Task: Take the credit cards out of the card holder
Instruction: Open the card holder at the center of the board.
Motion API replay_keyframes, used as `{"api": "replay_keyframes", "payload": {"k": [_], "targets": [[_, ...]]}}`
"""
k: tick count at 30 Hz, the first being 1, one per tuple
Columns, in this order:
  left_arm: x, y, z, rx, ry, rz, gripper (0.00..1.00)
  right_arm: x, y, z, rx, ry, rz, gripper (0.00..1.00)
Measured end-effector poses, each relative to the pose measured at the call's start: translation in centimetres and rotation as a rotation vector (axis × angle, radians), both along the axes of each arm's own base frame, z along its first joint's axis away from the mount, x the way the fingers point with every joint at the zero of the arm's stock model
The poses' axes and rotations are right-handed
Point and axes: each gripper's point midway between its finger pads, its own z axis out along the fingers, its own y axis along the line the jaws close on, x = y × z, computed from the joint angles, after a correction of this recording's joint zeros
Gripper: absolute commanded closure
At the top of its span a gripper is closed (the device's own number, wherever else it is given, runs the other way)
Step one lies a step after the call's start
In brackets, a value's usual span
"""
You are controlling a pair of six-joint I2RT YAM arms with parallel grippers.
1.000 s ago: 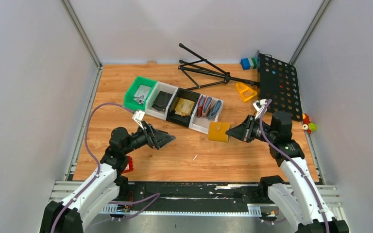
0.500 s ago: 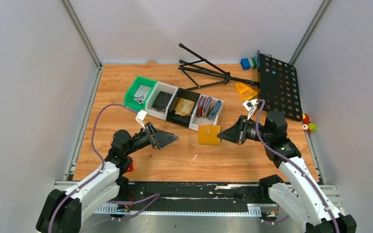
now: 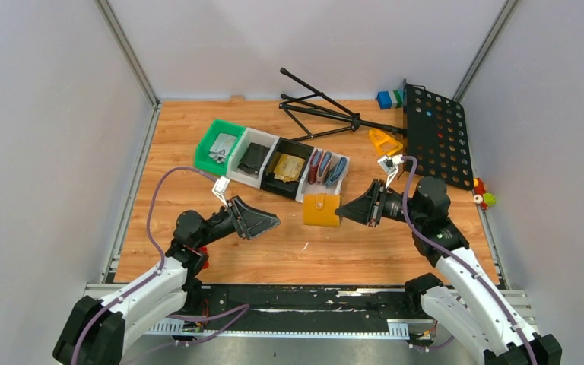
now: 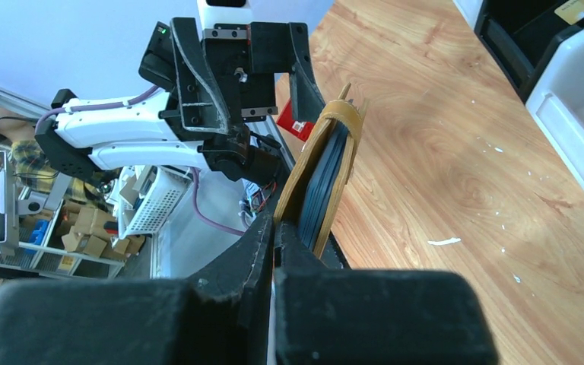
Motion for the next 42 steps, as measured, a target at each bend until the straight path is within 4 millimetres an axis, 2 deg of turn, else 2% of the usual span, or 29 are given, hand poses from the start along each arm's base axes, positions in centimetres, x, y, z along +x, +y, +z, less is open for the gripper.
{"api": "replay_keyframes", "payload": {"k": [13,23,28,35,39,40,42], "targets": [[-0.7,-0.5,0.0,-0.062,0.057,-0.026,0.0,-0.1,0.5,3.0,0.093,-0.094,-0.029,1.0],[-1.4,-0.4,2.0,-0.152,0.058,-0.055,0.0,-0.4,1.3,3.1,0.126,-0.07,-0.005,1.0],[-1.4,-0.6,1.7,-0.151,0.078,-0.066,0.0,-1.8,2.3,3.7,0.15,-0.074,0.056,1.0],[-1.6,-1.6,1.2,-0.146,0.118,-0.101,0.0,-3.3,4.4,3.0,0.147,-0.028,0.137,1.0],[-2.0,-2.0,1.9,-0.177,0.118,-0.137,0.06,-3.6,5.3,2.8,0.152,-0.009,0.161,1.0],[-2.1,-2.1,2.2,-0.187,0.116,-0.144,0.11,-3.6,5.5,2.8,0.154,-0.005,0.166,1.0],[-2.3,-2.2,2.6,-0.207,0.115,-0.159,0.26,-3.5,5.8,2.6,0.154,0.005,0.171,1.0]]}}
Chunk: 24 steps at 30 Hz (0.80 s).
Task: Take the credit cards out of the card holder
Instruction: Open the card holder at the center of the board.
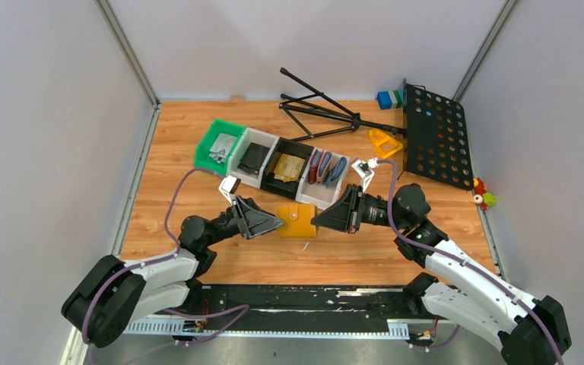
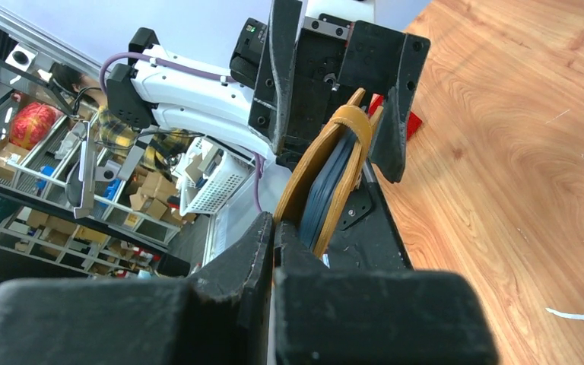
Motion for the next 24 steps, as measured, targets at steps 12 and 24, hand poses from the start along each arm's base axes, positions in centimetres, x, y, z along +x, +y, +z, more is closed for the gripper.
{"api": "replay_keyframes", "payload": {"k": [12,24], "targets": [[-0.6,0.1,1.4,-0.061,-0.016,-0.035,0.92,0.9,0.2,-0.6,-0.013,0.018,-0.046,1.0],[2.6,-1.2,-2.2,0.306,0.023,0.044,1.0,3.0,-2.0,-2.1,-0.285,-0.26,-0.19,0.11]]}}
